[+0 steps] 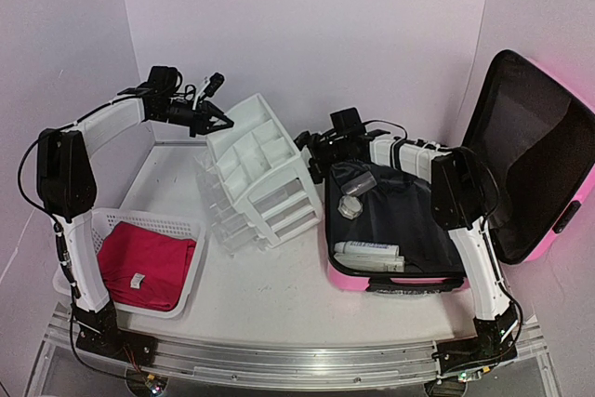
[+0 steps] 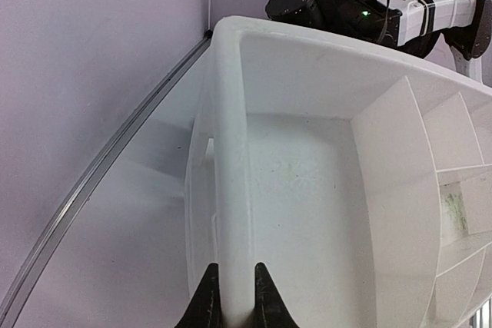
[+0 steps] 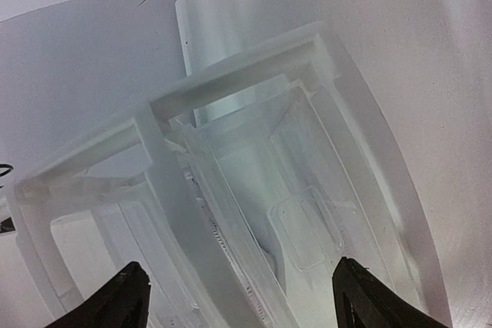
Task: Open, take out, and arrange the luggage
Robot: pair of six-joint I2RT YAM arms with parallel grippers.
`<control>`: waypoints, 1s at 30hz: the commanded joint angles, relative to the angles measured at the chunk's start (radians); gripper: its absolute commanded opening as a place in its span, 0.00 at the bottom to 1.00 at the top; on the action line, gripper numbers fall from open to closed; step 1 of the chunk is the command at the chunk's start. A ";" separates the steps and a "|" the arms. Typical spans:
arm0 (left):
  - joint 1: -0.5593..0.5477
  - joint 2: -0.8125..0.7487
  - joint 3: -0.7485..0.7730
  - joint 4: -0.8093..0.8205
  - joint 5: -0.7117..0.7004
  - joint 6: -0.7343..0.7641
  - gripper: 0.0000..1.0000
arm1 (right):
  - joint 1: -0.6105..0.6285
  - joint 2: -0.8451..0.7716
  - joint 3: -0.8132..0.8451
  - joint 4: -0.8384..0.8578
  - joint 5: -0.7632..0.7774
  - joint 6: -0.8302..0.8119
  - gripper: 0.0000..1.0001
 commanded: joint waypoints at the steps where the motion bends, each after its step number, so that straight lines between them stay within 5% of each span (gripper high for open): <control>1: -0.002 -0.083 0.006 0.105 0.084 -0.046 0.00 | 0.008 -0.083 -0.065 0.134 0.019 0.045 0.84; 8: 0.008 -0.101 -0.046 0.130 -0.062 -0.176 0.00 | -0.103 -0.186 -0.121 0.132 0.095 -0.026 0.96; 15: 0.047 -0.110 -0.113 0.158 -0.203 -0.351 0.00 | -0.201 -0.128 0.149 -0.077 0.040 -0.077 0.98; 30: 0.094 -0.099 -0.083 0.087 -0.538 -0.823 0.00 | -0.182 -0.453 -0.280 -0.370 0.225 -0.464 0.98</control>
